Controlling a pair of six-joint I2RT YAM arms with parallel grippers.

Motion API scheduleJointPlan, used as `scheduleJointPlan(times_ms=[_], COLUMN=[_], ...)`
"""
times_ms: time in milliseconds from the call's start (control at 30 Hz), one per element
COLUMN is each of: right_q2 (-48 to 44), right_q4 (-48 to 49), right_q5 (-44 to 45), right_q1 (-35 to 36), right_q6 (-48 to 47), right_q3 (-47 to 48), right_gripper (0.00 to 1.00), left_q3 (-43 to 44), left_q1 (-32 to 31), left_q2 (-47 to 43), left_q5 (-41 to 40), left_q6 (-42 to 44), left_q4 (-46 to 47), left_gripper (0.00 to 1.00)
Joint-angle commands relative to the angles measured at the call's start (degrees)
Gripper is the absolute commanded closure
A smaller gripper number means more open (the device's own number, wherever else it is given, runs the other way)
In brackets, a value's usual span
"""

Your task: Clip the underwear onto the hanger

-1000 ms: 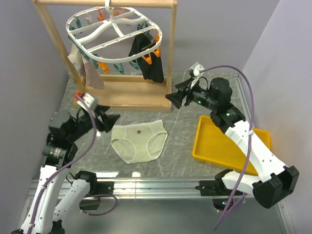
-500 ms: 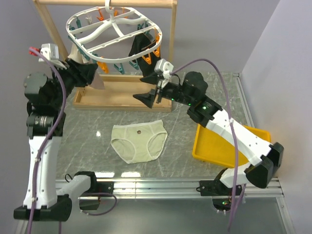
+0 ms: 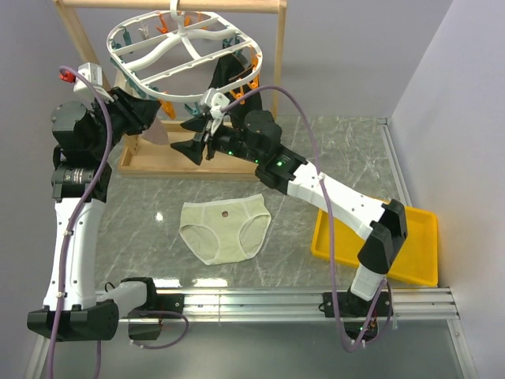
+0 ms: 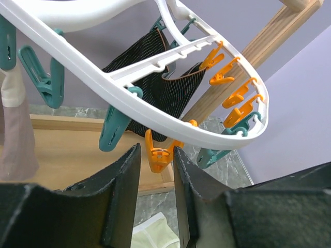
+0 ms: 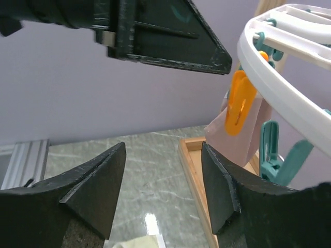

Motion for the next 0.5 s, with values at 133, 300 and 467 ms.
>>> scheduleJointPlan(times_ms=[133, 300, 467], right_q2=[3.5, 4.3, 4.5], right_q4=[6.1, 6.5, 6.5], right_q5=[7.0, 9.6, 10.4], right_q1=[0.4, 0.5, 0.4], right_q6=[1.8, 2.7, 2.8], right_q3=[5.7, 5.2, 4.8], right_gripper=[0.38, 0.41, 0.42], left_q3=[-0.2, -1.3, -1.6], left_q1=[0.4, 0.4, 0.4], left_q2=[0.2, 0.4, 1.1], left_q5=[2.2, 2.8, 3.0], left_q6=[-1.2, -0.9, -0.6], left_q4=[4.8, 5.6, 6.5], left_gripper=[0.64, 0.64, 0.65])
